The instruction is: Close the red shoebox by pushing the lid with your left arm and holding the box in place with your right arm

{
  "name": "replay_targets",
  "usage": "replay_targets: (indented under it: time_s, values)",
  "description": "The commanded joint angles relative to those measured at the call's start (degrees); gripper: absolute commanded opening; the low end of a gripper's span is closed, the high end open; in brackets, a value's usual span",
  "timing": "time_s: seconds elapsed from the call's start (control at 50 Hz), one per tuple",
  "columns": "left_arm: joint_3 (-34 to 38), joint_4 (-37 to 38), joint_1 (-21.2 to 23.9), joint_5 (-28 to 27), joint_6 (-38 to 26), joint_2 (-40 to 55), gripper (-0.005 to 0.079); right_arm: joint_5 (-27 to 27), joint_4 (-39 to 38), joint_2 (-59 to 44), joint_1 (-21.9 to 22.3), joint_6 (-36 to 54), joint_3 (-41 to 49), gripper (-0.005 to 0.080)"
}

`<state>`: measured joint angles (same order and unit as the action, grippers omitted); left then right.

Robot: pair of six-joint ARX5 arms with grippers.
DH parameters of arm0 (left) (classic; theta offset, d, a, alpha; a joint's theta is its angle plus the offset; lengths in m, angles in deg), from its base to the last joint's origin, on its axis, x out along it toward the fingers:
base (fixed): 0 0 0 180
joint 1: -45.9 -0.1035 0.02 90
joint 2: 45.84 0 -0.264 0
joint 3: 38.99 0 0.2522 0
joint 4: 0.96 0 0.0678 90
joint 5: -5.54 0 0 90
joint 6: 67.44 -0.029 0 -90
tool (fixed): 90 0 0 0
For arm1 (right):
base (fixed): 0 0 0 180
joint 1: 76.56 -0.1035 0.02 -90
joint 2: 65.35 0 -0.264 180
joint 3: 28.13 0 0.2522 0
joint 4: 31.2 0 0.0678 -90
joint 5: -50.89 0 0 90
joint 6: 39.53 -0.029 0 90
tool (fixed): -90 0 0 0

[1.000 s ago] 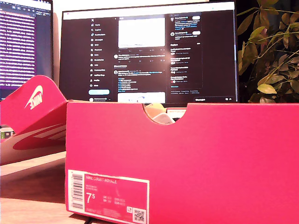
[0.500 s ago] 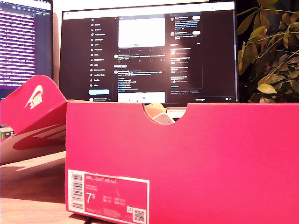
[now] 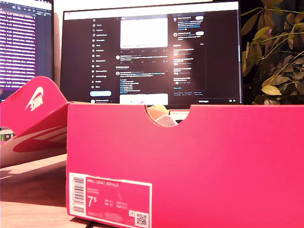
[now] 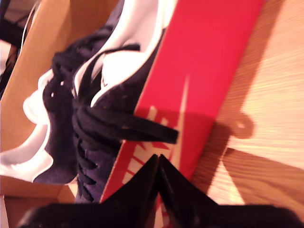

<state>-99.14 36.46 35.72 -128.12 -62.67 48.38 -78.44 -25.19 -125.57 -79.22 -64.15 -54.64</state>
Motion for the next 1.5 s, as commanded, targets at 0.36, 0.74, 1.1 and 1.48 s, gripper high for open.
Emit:
replay_targets:
  time_s: [0.36,0.74,1.1,1.48]
  values:
    - [-2.6,1.9,0.6,-10.0,-0.7,-0.4,-0.0019,0.5,-9.3,-7.6,-5.4,-2.8,0.6,-0.0012]
    - [-12.9,11.0,1.4,-19.4,-0.8,-1.4,-0.0019,0.5,-9.3,-7.6,-5.6,-2.6,-0.5,-0.0012]
    - [-16.9,14.4,8.8,-25.2,0.0,-7.3,-0.0019,-0.2,-9.3,-7.6,-5.6,-2.6,-0.5,-0.0012]
    - [-21.4,13.8,19.6,-25.0,5.0,-14.5,-0.0019,-0.6,-10.2,-7.6,-8.5,-2.6,-0.6,-0.0012]
